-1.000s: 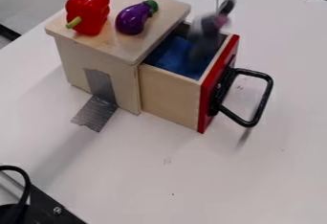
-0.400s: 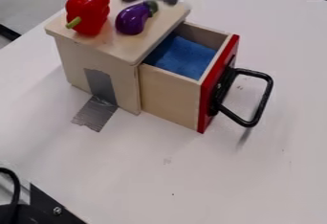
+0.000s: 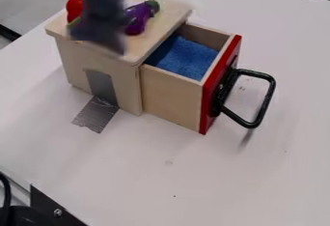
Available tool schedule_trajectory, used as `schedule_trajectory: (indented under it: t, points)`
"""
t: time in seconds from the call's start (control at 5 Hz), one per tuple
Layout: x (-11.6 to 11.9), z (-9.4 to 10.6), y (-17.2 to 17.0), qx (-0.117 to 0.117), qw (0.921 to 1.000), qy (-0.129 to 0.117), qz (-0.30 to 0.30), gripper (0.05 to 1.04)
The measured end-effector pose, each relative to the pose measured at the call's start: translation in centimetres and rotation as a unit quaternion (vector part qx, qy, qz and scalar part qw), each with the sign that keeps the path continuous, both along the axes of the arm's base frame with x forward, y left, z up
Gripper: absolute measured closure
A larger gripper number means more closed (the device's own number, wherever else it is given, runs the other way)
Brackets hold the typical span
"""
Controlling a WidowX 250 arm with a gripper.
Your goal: Take the black object out of the drawer and put it on the left side of the table
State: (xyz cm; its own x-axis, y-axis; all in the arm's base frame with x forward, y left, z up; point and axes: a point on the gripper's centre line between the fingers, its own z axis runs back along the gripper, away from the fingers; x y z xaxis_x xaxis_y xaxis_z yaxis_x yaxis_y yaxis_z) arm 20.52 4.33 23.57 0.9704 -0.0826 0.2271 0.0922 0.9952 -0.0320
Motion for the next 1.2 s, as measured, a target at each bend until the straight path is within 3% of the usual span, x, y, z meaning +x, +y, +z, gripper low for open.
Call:
schedule_trajectory:
  t: [0.4, 0.6, 0.8, 1.0, 1.2]
  points:
    - [-4.3, -5.6, 2.4, 0.045, 0.9985, 0.032, 0.002, 1.03]
    - [-5.6, -8.2, 3.4, 0.056, 0.9968, 0.057, 0.01, 1.03]
    - [-6.3, -9.4, 3.7, 0.063, 0.9953, 0.072, 0.01, 1.013]
    - [-6.5, -9.6, 3.9, 0.063, 0.9952, 0.074, 0.008, 0.867]
    - [-6.8, -9.2, 3.7, 0.054, 0.996, 0.071, 0.012, 0.639]
